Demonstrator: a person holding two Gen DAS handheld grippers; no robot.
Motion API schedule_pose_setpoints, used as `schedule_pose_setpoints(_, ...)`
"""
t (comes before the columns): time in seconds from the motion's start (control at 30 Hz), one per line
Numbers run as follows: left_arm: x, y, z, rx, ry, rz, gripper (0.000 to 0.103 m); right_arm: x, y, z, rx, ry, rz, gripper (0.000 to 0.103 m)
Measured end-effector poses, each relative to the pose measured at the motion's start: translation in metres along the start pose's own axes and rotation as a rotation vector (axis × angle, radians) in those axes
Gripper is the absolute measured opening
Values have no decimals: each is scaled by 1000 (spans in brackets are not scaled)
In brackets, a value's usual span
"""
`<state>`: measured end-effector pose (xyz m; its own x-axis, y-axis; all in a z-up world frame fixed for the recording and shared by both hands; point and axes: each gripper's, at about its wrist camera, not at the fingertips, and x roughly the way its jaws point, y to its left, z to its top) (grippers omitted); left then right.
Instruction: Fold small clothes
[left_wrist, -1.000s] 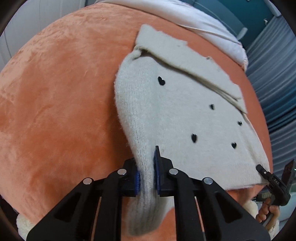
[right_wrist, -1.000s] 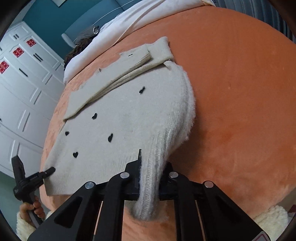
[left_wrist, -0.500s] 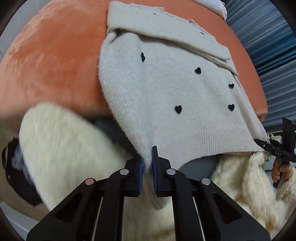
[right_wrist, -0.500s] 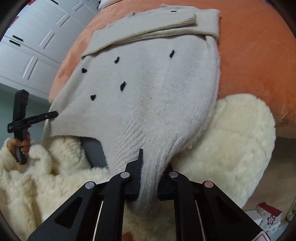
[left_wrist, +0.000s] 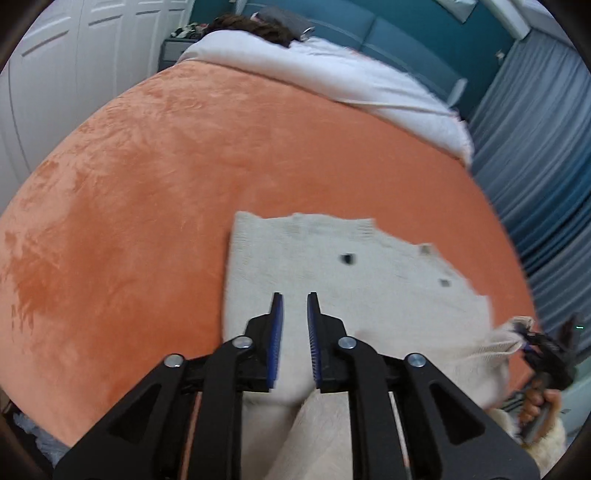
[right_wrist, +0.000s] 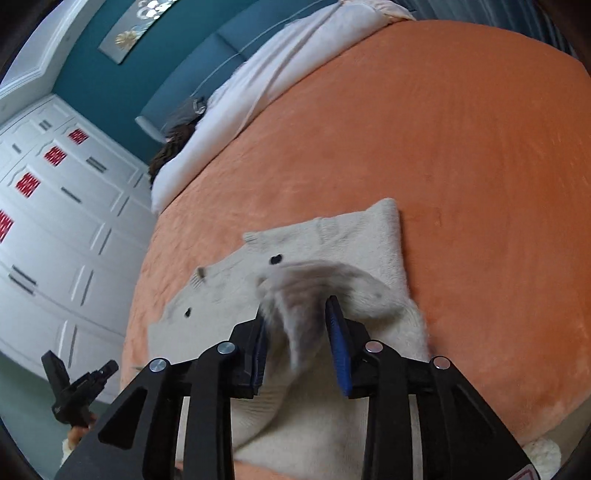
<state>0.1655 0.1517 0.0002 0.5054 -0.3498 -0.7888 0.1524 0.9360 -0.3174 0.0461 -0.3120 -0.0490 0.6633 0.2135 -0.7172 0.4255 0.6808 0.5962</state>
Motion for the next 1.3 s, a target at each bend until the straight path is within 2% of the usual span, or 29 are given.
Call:
schedule_pose_setpoints(0.03, 12, -1, 1, 9, 31, 7, 27, 1, -3, 1, 18, -14, -11, 34)
schedule_pose_setpoints(0.1, 17, -2, -5, 10, 64, -28, 34, -15, -10, 1, 33, -64, -28, 53)
schedule_pose_setpoints(0.13, 11, -4, -9, 15, 64, -87, 52, -26, -12, -1, 19, -90, -35, 57)
schedule_pose_setpoints(0.17, 6, -6, -20, 28, 60, -134, 76, -38, -11, -2, -17, -123, -51, 62)
schedule_pose_setpoints(0.23, 1, -16, -31, 83, 71, -189, 94, -46, -9, -2, -101, -135, -102, 65)
schedule_pose_setpoints(0.27, 2, -21, -35, 109, 82, -192, 94, -45, -6, -3, -145, -123, -122, 65)
schedule_pose_setpoints(0.37, 27, -33, -44, 153, 182, -149, 93, -30, -1, -1, -219, -77, -151, 65)
schedule_pose_setpoints(0.4, 38, -33, -45, 148, 213, -128, 93, -24, 0, 1, -234, -66, -164, 66)
schedule_pose_setpoints(0.43, 48, -32, -46, 134, 238, -118, 88, -17, -1, 2, -246, -55, -178, 67)
schedule_pose_setpoints(0.5, 60, -30, -48, 107, 275, -126, 73, -1, -1, 3, -263, -26, -207, 69)
schedule_pose_setpoints(0.57, 63, -31, -48, 99, 301, -134, 44, 6, -5, -4, -257, -3, -227, 69)
schedule_pose_setpoints(0.6, 62, -32, -48, 104, 305, -144, 32, 12, -4, -4, -259, 7, -224, 69)
schedule_pose_setpoints(0.63, 59, -32, -47, 103, 317, -179, 7, 16, -2, -6, -267, 15, -218, 69)
schedule_pose_setpoints(0.67, 55, -32, -46, 96, 313, -195, 8, 20, 1, -7, -284, 17, -217, 69)
schedule_pose_setpoints(0.7, 46, -33, -43, 94, 284, -211, 8, 25, 3, -9, -304, 20, -216, 63)
schedule_pose_setpoints(0.73, 37, -35, -40, 106, 253, -225, 8, 27, 7, -10, -325, 27, -208, 52)
schedule_pose_setpoints(0.77, 27, -38, -35, 118, 224, -229, 7, 27, 9, -11, -337, 38, -198, 13)
schedule_pose_setpoints(0.8, 16, -40, -28, 127, 189, -240, 7, 26, 12, -10, -335, 49, -173, 8)
schedule_pose_setpoints(0.9, -5, -43, 5, 129, 104, -263, 7, -8, 22, 5, -287, -61, -34, 8)
schedule_pose_setpoints(1.0, -11, -45, 48, 140, 21, -228, 7, -35, 25, 35, -214, -160, 41, 7)
schedule_pose_setpoints(1.07, 3, -42, 74, 130, -5, -176, 8, -30, 16, 53, -171, -171, 26, 7)
schedule_pose_setpoints(1.1, 15, -37, 84, 133, -4, -147, 8, -18, 10, 59, -164, -150, -8, 7)
schedule_pose_setpoints(1.17, 50, -26, 95, 134, 32, -84, 8, 24, -13, 63, -108, -43, -54, 8)
schedule_pose_setpoints(1.23, 98, -15, 88, 110, 103, -20, 8, 64, -32, 54, -69, 65, -120, 8)
schedule_pose_setpoints(1.3, 136, -7, 72, 101, 183, 51, 8, 81, -32, 43, -109, 86, -189, 9)
